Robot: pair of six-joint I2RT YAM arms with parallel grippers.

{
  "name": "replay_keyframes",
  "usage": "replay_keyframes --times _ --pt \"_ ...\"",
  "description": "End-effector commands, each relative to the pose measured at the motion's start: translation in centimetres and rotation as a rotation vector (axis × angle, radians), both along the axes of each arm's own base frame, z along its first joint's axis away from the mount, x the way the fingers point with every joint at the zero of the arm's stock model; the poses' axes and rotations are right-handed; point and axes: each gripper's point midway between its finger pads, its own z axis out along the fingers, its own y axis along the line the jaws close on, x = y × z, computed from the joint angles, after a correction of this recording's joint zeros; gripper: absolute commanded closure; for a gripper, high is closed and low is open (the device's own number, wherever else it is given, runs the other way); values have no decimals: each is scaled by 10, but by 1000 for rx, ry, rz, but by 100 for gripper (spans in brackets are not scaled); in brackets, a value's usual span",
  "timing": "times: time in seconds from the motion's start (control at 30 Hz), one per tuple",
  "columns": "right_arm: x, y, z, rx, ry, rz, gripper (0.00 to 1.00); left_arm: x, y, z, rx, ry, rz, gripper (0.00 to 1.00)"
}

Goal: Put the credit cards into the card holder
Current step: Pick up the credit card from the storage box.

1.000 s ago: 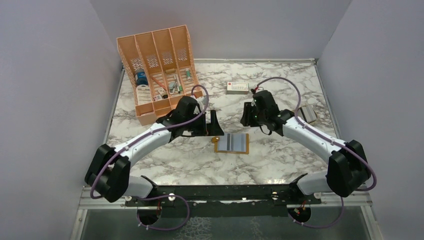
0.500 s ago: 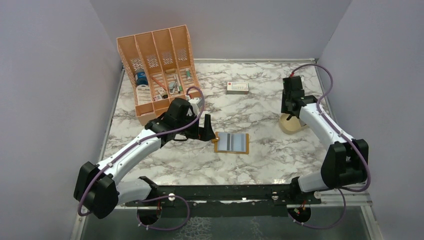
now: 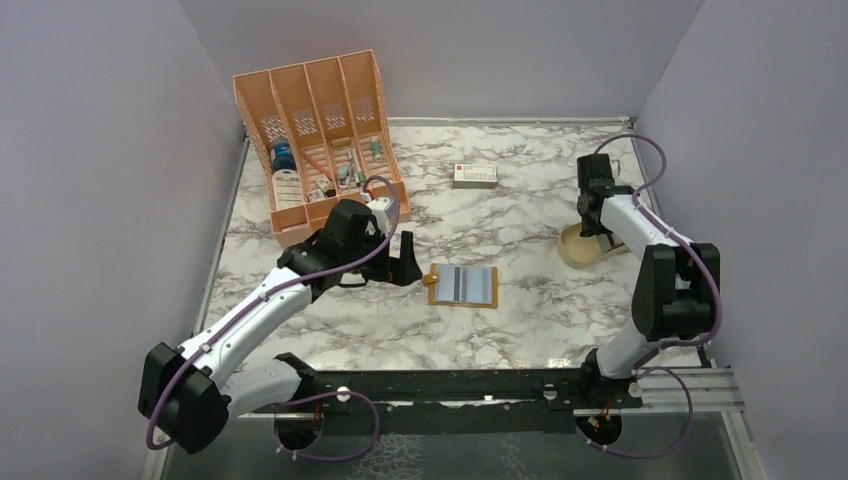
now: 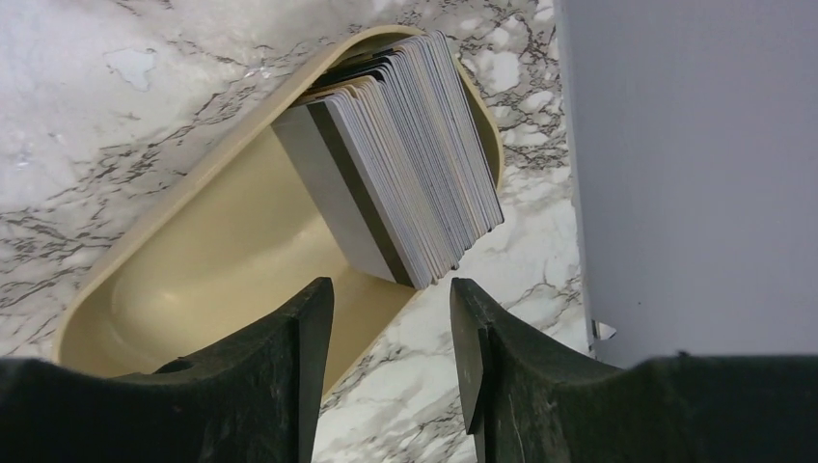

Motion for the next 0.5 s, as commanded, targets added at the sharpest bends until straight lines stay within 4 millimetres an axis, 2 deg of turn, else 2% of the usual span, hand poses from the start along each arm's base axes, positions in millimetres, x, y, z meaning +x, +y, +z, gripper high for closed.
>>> replay_keyframes --times 0.0,0.13,0.3,0.47 --pt "13 -17 10 -77 -18 -32 51 0 7 -3 24 -12 12 1" --pt "15 -18 3 -70 -5 -26 51 -2 6 -3 20 -7 4 1" --pt "20 -29 2 -115 -4 -53 51 -2 5 -2 16 -7 0 1" --pt "25 -34 -11 -120 31 -63 52 1 8 -3 28 -20 19 1"
